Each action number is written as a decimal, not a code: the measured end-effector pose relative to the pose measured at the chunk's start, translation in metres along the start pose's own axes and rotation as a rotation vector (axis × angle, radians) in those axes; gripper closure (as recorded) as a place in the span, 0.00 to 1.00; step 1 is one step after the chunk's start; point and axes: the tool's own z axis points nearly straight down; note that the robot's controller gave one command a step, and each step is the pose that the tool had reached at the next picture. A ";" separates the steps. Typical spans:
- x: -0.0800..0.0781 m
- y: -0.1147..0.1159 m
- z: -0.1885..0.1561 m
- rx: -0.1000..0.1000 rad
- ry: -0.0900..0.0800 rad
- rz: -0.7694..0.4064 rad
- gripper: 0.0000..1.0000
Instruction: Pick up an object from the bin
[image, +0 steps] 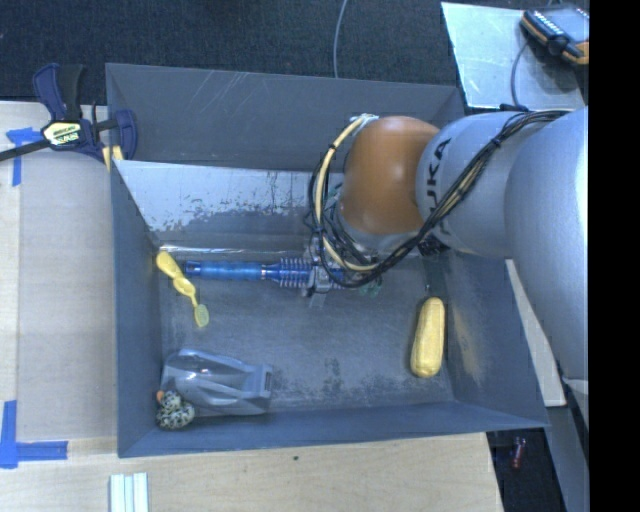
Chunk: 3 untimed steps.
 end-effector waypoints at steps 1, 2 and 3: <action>0.000 0.000 0.000 0.000 0.000 0.000 1.00; 0.001 0.005 -0.048 0.001 0.003 -0.175 1.00; 0.009 0.037 -0.137 0.001 0.007 -0.130 1.00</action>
Offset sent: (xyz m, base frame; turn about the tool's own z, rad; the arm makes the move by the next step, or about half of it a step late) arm -0.0030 0.0124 0.1216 -0.4264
